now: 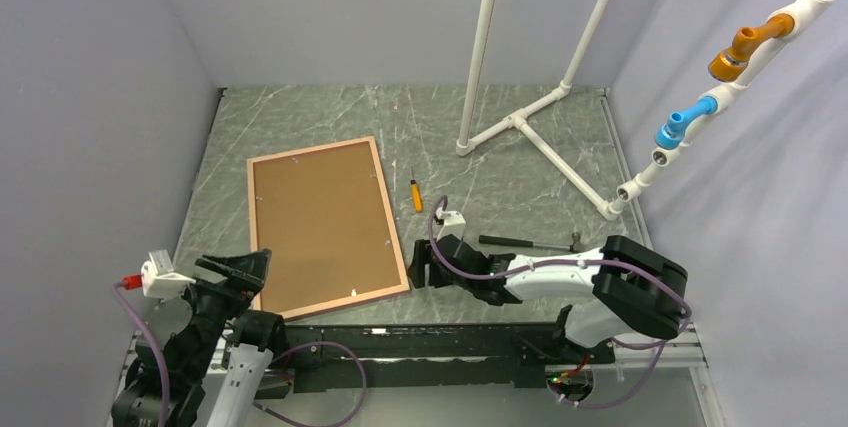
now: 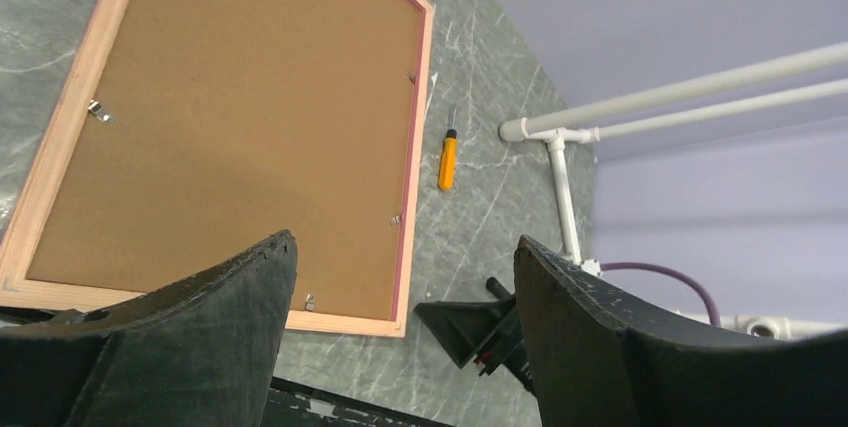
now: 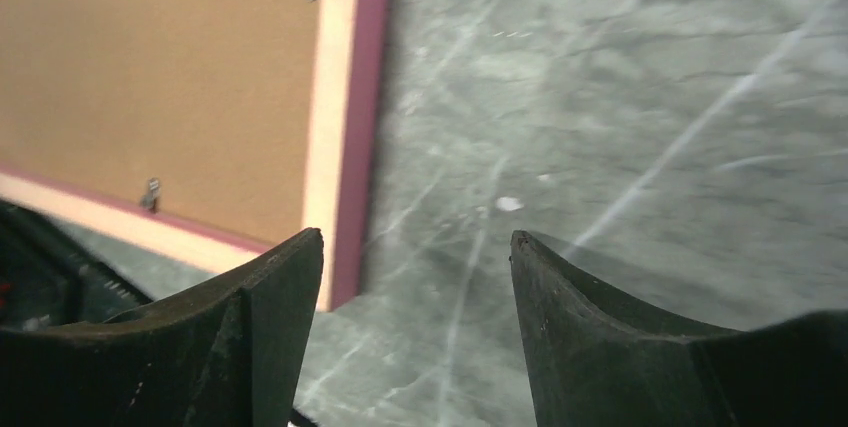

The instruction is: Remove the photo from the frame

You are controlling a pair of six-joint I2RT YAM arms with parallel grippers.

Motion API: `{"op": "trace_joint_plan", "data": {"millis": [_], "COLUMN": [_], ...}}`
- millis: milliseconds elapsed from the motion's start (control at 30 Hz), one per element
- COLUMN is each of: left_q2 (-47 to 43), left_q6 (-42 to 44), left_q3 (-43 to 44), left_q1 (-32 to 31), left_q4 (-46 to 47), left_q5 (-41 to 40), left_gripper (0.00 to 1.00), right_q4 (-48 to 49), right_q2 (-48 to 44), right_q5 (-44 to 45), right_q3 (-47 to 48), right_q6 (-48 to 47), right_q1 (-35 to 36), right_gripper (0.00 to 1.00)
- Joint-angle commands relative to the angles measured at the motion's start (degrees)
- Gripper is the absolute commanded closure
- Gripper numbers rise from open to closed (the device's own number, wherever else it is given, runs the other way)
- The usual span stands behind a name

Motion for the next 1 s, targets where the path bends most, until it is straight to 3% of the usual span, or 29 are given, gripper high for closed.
{"op": "trace_joint_plan", "data": {"millis": [0, 167, 533, 867, 967], "left_q2": [2.2, 4.1, 7.8, 9.9, 9.7], "left_q6": [4.0, 7.2, 13.6, 16.9, 16.7], "left_q3": [-1.8, -4.2, -7.0, -8.2, -9.0], "left_q1": [-0.2, -0.2, -0.2, -0.2, -0.2], "left_q4": [4.9, 8.1, 10.9, 10.9, 11.5], "left_q5": [5.3, 10.9, 21.6, 26.8, 27.6], "left_gripper": [0.18, 0.18, 0.16, 0.16, 0.16], "right_q4": [-10.1, -9.3, -9.7, -9.7, -10.0], "right_q2": [-2.8, -1.5, 15.3, 28.3, 30.4], "right_q5": [6.7, 8.0, 4.5, 6.9, 7.9], "right_q3": [4.2, 8.7, 26.1, 35.2, 36.1], "right_q6": [-5.6, -8.2, -13.5, -18.0, -19.5], "right_q1": [-2.8, -7.1, -16.5, -18.5, -18.5], "right_gripper": [0.3, 0.34, 0.47, 0.51, 0.59]}}
